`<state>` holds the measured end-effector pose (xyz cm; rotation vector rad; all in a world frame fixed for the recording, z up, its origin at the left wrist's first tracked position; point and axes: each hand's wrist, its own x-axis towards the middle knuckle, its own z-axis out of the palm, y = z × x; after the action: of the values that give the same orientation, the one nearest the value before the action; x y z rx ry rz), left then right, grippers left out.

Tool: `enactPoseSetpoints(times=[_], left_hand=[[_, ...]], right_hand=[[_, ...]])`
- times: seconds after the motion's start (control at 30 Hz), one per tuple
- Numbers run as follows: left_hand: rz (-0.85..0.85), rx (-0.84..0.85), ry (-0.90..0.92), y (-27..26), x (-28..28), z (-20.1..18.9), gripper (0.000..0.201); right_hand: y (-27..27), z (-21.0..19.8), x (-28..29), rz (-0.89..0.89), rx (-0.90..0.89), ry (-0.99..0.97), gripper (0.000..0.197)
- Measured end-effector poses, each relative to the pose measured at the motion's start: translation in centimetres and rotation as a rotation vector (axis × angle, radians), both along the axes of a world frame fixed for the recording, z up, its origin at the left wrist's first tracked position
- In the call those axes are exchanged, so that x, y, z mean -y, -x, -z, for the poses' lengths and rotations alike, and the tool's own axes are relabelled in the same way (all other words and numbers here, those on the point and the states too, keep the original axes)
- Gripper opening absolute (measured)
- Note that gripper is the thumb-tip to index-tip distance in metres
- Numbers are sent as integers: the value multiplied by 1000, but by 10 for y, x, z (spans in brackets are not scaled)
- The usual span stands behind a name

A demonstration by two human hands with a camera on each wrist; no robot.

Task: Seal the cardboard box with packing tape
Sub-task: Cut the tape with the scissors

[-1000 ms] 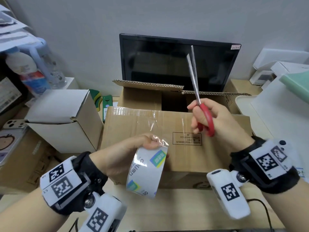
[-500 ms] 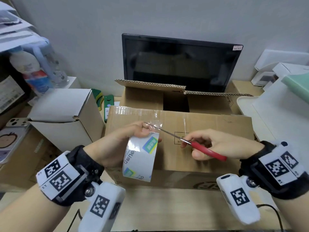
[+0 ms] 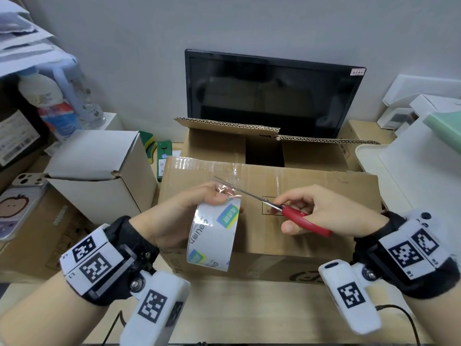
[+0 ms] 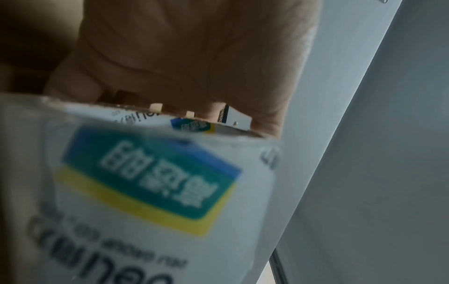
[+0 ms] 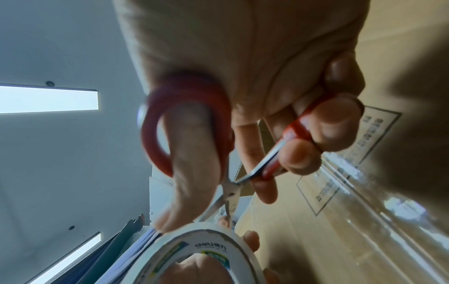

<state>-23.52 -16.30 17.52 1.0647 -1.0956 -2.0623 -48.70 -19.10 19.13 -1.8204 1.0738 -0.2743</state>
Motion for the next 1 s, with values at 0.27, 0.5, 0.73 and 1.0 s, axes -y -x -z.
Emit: enactPoseSetpoints(times=[0.27, 0.5, 0.73, 1.0], left_hand=[[17, 0, 5, -3, 2, 3, 67], [5, -11, -19, -4, 3, 5, 40], [5, 1, -2, 0, 3, 9, 54], [-50, -88, 6, -5, 4, 5, 43]], right_hand=[[-3, -5, -2, 33, 6, 53, 37], [-4, -4, -3, 36, -12, 87, 33], [-4, -4, -5, -67, -103, 37, 48], [2, -2, -6, -32, -101, 6, 47]])
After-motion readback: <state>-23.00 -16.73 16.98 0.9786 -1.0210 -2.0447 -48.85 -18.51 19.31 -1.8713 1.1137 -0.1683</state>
